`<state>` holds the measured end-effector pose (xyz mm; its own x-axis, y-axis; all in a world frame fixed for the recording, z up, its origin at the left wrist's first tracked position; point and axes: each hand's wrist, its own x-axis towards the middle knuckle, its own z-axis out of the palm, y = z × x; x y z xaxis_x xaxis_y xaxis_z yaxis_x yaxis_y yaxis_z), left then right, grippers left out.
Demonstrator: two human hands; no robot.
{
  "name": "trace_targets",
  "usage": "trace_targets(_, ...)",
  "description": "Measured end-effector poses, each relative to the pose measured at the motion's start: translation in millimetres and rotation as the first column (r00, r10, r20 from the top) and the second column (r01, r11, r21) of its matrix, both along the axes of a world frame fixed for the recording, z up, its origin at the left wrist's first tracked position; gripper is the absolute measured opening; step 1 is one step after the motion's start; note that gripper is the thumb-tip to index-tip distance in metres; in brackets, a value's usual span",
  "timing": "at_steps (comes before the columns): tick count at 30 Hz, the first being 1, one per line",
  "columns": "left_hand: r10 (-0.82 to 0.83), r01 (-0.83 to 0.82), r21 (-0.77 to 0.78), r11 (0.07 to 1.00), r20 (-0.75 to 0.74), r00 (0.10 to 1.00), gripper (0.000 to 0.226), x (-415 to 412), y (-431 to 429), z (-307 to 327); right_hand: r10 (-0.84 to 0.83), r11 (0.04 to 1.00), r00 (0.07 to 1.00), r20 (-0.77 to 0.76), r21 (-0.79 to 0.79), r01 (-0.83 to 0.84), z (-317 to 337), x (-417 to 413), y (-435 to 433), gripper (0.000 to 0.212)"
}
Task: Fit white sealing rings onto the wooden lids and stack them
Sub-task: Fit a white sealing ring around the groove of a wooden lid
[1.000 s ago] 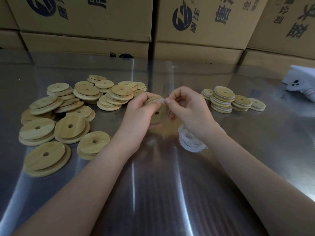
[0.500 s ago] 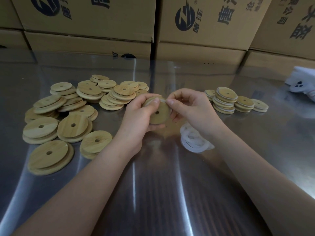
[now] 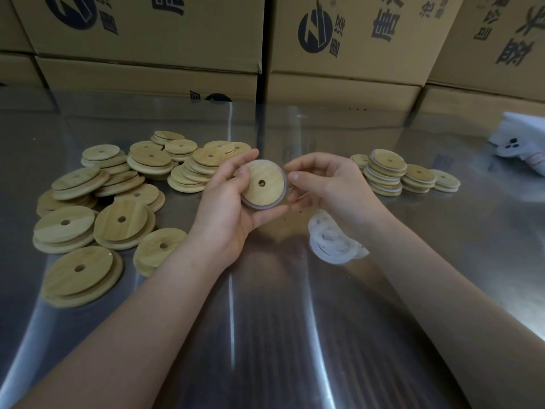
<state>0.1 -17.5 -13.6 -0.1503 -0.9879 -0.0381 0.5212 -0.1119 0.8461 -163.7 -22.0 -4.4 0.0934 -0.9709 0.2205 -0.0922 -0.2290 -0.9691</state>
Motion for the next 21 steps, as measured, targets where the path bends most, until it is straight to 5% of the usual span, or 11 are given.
trace_targets(8, -0.004, 0.005, -0.031, 1.000, 0.022, 1.000, 0.028, -1.8, 0.2, -1.5, 0.002, 0.999, 0.997, -0.071, -0.043, -0.005, -2.0, 3.0, 1.5, 0.026)
trace_targets(21, 0.013, -0.008, -0.049, 0.999, 0.105, 0.994, 0.034, -0.8, 1.0, -1.3, -0.029, 0.998, 0.982, -0.186, -0.063, 0.017, -2.3, 6.9, 2.7, 0.025)
